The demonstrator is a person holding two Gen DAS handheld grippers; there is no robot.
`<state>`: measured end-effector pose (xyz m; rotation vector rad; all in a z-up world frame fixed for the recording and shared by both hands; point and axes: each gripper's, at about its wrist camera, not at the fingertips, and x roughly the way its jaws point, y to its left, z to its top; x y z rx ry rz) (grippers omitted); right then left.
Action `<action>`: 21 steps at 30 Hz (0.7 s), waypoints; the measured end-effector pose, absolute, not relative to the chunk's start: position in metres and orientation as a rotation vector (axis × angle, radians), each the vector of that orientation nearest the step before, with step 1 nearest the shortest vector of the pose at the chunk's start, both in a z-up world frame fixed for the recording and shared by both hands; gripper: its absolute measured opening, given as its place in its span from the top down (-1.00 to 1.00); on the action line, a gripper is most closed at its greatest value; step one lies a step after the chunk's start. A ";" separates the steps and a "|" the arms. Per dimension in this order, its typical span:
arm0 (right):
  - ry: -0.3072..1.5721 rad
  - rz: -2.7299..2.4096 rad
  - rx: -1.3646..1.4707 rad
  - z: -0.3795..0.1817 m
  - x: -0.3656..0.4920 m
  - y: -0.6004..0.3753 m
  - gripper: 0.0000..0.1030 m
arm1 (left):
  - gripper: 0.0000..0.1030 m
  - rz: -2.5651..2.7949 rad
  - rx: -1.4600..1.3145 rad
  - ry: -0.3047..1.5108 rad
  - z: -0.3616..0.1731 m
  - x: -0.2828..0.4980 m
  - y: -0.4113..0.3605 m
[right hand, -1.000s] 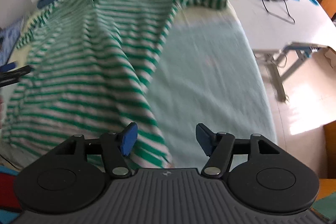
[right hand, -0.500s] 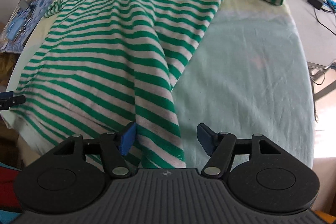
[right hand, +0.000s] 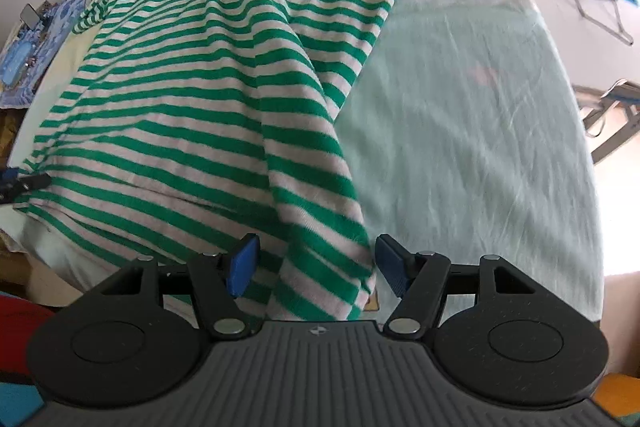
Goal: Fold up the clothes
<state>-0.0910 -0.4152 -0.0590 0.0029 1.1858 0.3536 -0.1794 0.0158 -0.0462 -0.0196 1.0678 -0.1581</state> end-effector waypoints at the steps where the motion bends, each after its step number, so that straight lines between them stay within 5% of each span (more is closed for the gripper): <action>1: 1.175 0.342 -0.003 -0.059 -0.093 -0.413 -0.30 | 0.54 -0.161 -0.019 1.066 -0.046 -0.179 0.016; 6: 1.120 0.284 -0.040 -0.061 -0.103 -0.400 -0.32 | 0.76 -0.172 -0.012 1.051 -0.039 -0.179 0.018; 7: 1.109 0.271 -0.062 -0.061 -0.104 -0.396 -0.19 | 0.78 -0.176 -0.007 1.041 -0.035 -0.180 0.018; 8: 1.096 0.267 -0.080 -0.061 -0.105 -0.393 0.24 | 0.79 -0.183 -0.004 1.023 -0.028 -0.180 0.017; 10: 1.098 0.278 -0.053 -0.058 -0.104 -0.392 0.76 | 0.81 -0.191 0.000 0.976 -0.012 -0.184 0.018; 21: 1.041 0.482 0.240 -0.005 -0.097 -0.397 0.81 | 0.89 -0.190 -0.007 0.786 0.068 -0.211 0.021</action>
